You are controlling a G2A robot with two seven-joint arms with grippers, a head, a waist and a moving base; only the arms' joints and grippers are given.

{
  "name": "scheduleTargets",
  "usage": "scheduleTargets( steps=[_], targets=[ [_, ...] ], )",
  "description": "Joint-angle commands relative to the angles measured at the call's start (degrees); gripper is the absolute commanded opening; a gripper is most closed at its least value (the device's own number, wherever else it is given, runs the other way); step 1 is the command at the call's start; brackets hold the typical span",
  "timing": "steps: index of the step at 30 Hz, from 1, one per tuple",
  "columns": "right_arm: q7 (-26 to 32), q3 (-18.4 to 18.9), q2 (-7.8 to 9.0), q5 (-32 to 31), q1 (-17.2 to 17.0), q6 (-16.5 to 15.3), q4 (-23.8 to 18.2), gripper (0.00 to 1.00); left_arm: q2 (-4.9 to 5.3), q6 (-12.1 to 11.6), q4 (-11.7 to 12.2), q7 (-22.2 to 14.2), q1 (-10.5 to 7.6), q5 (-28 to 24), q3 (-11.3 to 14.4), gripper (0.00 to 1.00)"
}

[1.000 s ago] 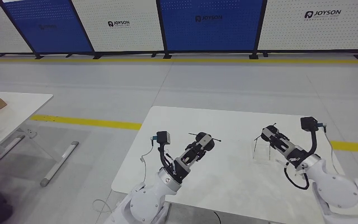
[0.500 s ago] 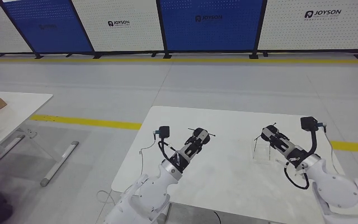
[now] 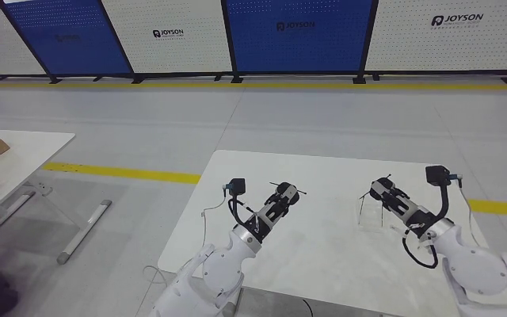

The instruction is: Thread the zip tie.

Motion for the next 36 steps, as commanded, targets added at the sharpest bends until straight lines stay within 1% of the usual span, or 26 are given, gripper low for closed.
scheduleTargets(
  steps=[1, 4, 7, 9, 11, 12, 13, 27, 30, 31, 34, 36],
  targets=[
    [-2.4, 0.2, -0.15, 1.7, -1.7, -0.7, -0.4, 0.0, 0.0, 0.0, 0.0, 0.0, 0.0, 0.0, 0.0, 0.0],
    [-7.2, -0.1, -0.45, 2.9, -4.8, -2.5, -1.3, 0.0, 0.0, 0.0, 0.0, 0.0, 0.0, 0.0, 0.0, 0.0],
    [-12.3, -0.6, -0.82, 3.5, -7.1, -3.7, -1.8, 0.0, 0.0, 0.0, 0.0, 0.0, 0.0, 0.0, 0.0, 0.0],
    [-15.8, -1.5, -1.13, 2.9, -8.5, -3.9, -2.2, 0.0, 0.0, 0.0, 0.0, 0.0, 0.0, 0.0, 0.0, 0.0],
    [-21.3, -3.1, -1.56, 0.6, -10.0, -3.6, -2.9, 0.0, 0.0, 0.0, 0.0, 0.0, 0.0, 0.0, 0.0, 0.0],
    [-22.8, -3.7, -1.75, 0.6, -10.5, -3.6, -3.3, 0.0, 0.0, 0.0, 0.0, 0.0, 0.0, 0.0, 0.0, 0.0],
    [-23.5, -4.3, -1.9, 1.1, -10.9, -3.3, -3.6, 0.0, 0.0, 0.0, 0.0, 0.0, 0.0, 0.0, 0.0, 0.0],
    [-23.6, -4.3, -1.92, 1.2, -10.9, -3.3, -3.6, 0.0, 0.0, 0.0, 0.0, 0.0, 0.0, 0.0, 0.0, 0.0],
    [-26.0, -4.6, -2.33, 4.0, -11.5, -3.8, -3.5, 0.0, 0.0, 0.0, 0.0, 0.0, 0.0, 0.0, 0.0, 0.0],
    [-27.8, -4.9, -2.55, 4.8, -11.8, -4.0, -4.0, 0.0, 0.0, 0.0, 0.0, 0.0, 0.0, 0.0, 0.0, 0.0],
    [-32.1, -6.0, -3.03, 4.2, -13.0, -3.9, -5.9, 0.0, 0.0, 0.0, 0.0, 0.0, 0.0, 0.0, 0.0, 0.0],
    [-37.7, -7.4, -3.53, 1.5, -13.8, -2.0, -7.3, 0.0, 0.0, 0.0, 0.0, 0.0, 0.0, 0.0, 0.0, 0.0]
  ],
)
